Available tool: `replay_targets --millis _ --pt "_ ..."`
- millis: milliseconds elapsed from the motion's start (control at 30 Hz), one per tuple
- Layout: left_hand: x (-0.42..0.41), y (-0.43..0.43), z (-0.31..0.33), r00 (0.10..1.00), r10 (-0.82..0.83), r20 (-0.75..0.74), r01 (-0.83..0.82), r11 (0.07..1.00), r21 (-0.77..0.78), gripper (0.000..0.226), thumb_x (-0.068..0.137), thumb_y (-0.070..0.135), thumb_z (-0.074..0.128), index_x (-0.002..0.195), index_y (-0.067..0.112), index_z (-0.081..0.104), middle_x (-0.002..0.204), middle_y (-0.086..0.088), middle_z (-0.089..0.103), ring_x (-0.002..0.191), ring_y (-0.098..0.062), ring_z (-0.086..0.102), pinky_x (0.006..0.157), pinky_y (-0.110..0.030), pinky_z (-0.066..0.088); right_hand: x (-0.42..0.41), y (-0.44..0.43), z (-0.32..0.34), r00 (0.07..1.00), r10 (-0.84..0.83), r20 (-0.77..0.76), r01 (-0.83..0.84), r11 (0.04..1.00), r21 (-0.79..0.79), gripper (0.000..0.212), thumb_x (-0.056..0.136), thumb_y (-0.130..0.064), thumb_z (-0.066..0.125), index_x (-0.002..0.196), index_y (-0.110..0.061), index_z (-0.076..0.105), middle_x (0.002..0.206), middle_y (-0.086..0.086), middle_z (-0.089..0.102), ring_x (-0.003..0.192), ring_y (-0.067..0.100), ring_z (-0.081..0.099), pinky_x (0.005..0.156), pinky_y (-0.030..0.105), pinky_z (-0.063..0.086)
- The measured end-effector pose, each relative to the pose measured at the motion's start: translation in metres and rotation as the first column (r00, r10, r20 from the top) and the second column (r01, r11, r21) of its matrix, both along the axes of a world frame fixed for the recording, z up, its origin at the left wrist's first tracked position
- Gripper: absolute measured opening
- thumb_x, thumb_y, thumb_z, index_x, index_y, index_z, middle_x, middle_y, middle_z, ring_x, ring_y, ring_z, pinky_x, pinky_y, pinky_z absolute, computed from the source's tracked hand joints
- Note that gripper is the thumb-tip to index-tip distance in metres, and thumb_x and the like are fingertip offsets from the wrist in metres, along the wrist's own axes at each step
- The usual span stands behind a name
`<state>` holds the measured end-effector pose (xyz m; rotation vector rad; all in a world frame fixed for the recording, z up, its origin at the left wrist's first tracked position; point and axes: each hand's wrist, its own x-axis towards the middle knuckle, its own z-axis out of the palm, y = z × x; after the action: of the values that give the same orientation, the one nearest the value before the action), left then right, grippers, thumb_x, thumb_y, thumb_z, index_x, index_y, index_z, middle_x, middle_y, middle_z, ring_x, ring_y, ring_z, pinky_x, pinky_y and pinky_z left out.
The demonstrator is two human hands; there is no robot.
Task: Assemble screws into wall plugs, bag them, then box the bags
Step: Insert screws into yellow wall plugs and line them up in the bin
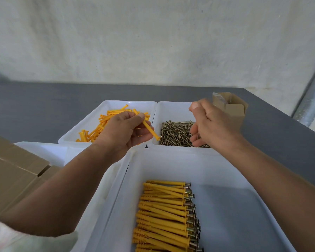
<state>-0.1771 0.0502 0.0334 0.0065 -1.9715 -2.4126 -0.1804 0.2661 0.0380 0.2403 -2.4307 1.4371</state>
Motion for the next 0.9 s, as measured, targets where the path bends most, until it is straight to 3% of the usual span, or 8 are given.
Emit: replay_targets --millis 67,133,233,333,467,500,667,900 --pt "0.000 0.000 -0.001 1.000 0.001 0.018 -0.002 1.000 0.012 0.020 0.099 0.015 0.053 0.082 0.006 0.060 0.077 -0.009 0.073 0.072 -0.019 0.073 0.058 -0.028 0.057 0.003 -0.002 0.001 1.000 0.013 -0.002 -0.012 0.984 0.177 0.010 0.098 -0.037 0.042 0.107 -0.038 0.046 0.072 0.003 0.068 0.062 0.020 0.071 0.065 0.046 0.061" --pt "-0.001 -0.001 -0.001 0.999 -0.003 0.038 0.001 0.999 0.040 0.020 0.099 0.014 0.053 0.081 0.006 0.061 0.077 -0.009 0.073 0.071 -0.019 0.073 0.057 -0.027 0.057 0.007 -0.006 0.003 1.000 0.023 0.002 -0.023 0.942 0.335 0.040 0.095 -0.021 0.042 0.129 -0.039 0.032 0.082 0.001 0.068 0.074 0.020 0.070 0.074 0.047 0.059" --pt "-0.001 -0.001 -0.001 0.997 -0.007 0.075 0.000 0.996 0.089 0.021 0.099 0.013 0.054 0.081 0.005 0.061 0.075 -0.010 0.072 0.070 -0.018 0.072 0.057 -0.027 0.057 0.014 -0.012 0.007 0.997 0.071 0.012 -0.070 0.917 0.393 0.062 0.093 -0.009 0.041 0.142 -0.040 0.020 0.093 0.002 0.068 0.084 0.022 0.067 0.080 0.047 0.057" --pt "-0.001 -0.001 0.000 0.994 -0.003 0.114 -0.014 0.990 0.143 0.019 0.098 0.012 0.054 0.083 0.004 0.062 0.073 -0.010 0.072 0.069 -0.018 0.072 0.056 -0.028 0.057 0.022 -0.015 0.010 0.990 0.135 0.047 -0.143 0.902 0.408 0.061 0.097 -0.014 0.044 0.146 -0.040 0.019 0.095 0.000 0.071 0.081 0.019 0.068 0.072 0.043 0.059" --pt "-0.001 0.000 0.001 0.988 0.017 0.152 -0.047 0.979 0.198 0.017 0.097 0.010 0.055 0.085 0.001 0.063 0.071 -0.010 0.071 0.064 -0.017 0.071 0.053 -0.027 0.057 0.029 -0.018 0.011 0.974 0.213 0.077 -0.220 0.809 0.545 0.025 0.102 -0.025 0.042 0.125 -0.028 0.052 0.097 -0.009 0.069 0.072 0.005 0.062 0.047 0.012 0.041" --pt "-0.001 0.000 0.002 0.987 0.022 0.158 -0.055 0.977 0.208 0.016 0.097 0.010 0.055 0.087 0.001 0.064 0.070 -0.010 0.071 0.063 -0.016 0.071 0.053 -0.026 0.056 0.030 -0.019 0.011 0.970 0.233 0.075 -0.232 0.784 0.576 0.022 0.103 -0.026 0.042 0.118 -0.026 0.057 0.092 -0.009 0.068 0.071 0.004 0.060 0.045 0.011 0.038" --pt "-0.001 0.000 0.003 0.983 0.041 0.179 -0.083 0.969 0.232 0.013 0.097 0.009 0.055 0.090 0.001 0.063 0.070 -0.010 0.071 0.062 -0.016 0.071 0.051 -0.026 0.056 0.035 -0.021 0.009 0.966 0.251 0.058 -0.231 0.745 0.625 0.019 0.102 -0.023 0.043 0.101 -0.025 0.062 0.085 -0.007 0.064 0.080 0.014 0.062 0.071 0.033 0.053" --pt "-0.001 -0.001 0.003 0.982 0.049 0.183 -0.091 0.969 0.230 0.011 0.097 0.008 0.056 0.093 0.000 0.063 0.072 -0.011 0.071 0.063 -0.017 0.072 0.051 -0.026 0.056 0.033 -0.021 0.006 0.968 0.249 0.041 -0.219 0.745 0.630 0.017 0.100 -0.022 0.045 0.097 -0.027 0.062 0.077 -0.010 0.062 0.071 0.008 0.062 0.064 0.029 0.052"
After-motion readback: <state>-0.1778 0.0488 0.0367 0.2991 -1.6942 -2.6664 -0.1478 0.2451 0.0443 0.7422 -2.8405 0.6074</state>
